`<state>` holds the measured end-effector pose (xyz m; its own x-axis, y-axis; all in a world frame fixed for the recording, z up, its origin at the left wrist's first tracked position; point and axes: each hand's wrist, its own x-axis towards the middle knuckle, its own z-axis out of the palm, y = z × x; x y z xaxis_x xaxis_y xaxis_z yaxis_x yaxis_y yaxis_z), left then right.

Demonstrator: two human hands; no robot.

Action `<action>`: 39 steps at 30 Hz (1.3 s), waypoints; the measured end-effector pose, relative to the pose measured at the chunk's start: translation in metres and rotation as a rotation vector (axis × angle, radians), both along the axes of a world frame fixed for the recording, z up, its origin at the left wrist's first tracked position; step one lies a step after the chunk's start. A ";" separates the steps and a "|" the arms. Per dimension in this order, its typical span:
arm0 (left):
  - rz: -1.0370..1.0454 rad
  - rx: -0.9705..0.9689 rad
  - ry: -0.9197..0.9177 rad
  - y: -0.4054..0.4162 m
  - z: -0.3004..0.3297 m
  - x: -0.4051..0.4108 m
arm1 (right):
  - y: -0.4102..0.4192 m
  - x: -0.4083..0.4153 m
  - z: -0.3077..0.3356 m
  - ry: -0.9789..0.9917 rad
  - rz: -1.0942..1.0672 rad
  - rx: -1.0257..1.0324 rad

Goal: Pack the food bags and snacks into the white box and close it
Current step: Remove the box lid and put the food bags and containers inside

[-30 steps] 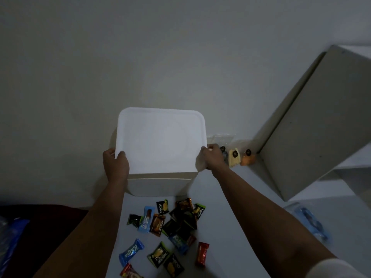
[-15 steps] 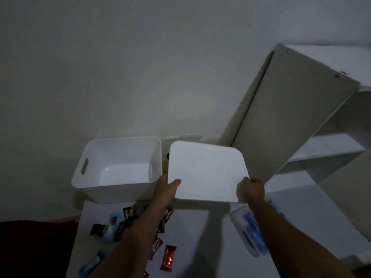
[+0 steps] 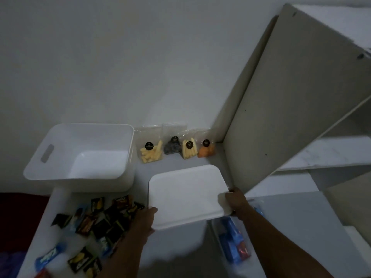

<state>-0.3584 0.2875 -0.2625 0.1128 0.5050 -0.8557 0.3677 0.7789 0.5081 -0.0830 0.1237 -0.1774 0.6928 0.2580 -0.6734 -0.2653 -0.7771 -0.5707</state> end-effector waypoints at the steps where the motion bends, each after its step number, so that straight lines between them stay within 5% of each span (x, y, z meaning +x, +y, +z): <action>1: 0.006 0.023 0.030 0.004 -0.016 0.000 | 0.002 0.003 -0.003 0.026 -0.001 0.016; 9: 0.030 0.204 0.047 0.000 0.049 0.037 | 0.016 0.023 -0.035 0.103 0.112 0.016; 25: 0.020 0.278 0.084 0.010 0.043 0.061 | 0.035 0.020 -0.017 0.212 0.200 -0.109; 39: -0.171 0.317 0.125 0.004 0.053 0.051 | 0.031 0.018 -0.020 0.016 0.278 -0.196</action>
<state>-0.3073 0.2910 -0.2096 0.1226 0.7298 -0.6726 0.5533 0.5124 0.6568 -0.0648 0.1549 -0.1979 0.6034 0.3004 -0.7387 -0.0352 -0.9154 -0.4009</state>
